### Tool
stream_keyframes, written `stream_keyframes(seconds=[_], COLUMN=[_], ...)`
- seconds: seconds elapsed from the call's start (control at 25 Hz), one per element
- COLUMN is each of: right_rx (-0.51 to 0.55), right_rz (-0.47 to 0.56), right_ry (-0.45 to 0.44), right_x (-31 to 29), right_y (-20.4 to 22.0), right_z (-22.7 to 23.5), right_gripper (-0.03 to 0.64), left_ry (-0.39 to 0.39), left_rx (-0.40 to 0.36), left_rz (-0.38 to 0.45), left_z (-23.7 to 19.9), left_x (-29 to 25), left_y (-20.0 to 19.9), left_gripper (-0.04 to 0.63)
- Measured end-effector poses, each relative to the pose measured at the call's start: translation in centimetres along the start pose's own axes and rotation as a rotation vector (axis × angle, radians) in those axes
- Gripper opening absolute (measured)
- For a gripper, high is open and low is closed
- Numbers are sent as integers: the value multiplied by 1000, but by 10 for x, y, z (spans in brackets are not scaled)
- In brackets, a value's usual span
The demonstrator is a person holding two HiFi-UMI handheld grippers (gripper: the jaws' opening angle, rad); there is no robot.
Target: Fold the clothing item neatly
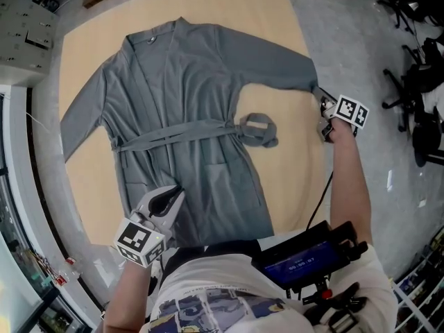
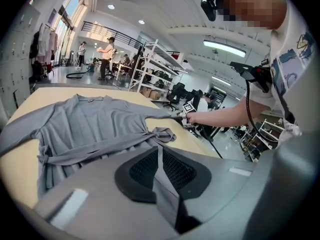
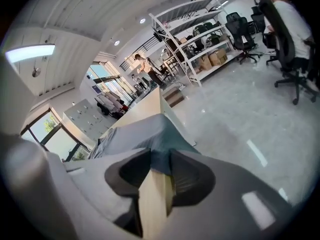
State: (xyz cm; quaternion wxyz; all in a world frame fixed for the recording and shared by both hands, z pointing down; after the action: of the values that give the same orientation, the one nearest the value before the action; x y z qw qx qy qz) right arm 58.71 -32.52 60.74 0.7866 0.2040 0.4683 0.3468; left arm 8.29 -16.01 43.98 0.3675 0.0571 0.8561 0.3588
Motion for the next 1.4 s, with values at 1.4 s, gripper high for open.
stream_keyframes(seconds=[1.4], right_rx=[364], right_rz=[71], right_ry=[-32], right_x=[-36], right_y=[-77], right_z=[-185], right_gripper=[34], left_ry=[-81], left_rx=[90], left_rz=[201], left_z=[-18], left_x=[91], left_y=[18], left_gripper=[35])
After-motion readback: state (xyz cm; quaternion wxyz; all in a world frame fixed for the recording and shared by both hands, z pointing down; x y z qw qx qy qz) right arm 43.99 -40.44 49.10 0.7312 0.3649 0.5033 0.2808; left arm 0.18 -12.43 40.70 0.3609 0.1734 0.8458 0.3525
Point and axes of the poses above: the fingertips, and each gripper's own axes: x backward along the fingers, z to its right, y out of its underside, the point moved 3 cm from there along x, backward along the fingers, and after that the axes turned 11 degrees about x, right-handed, at the moved point
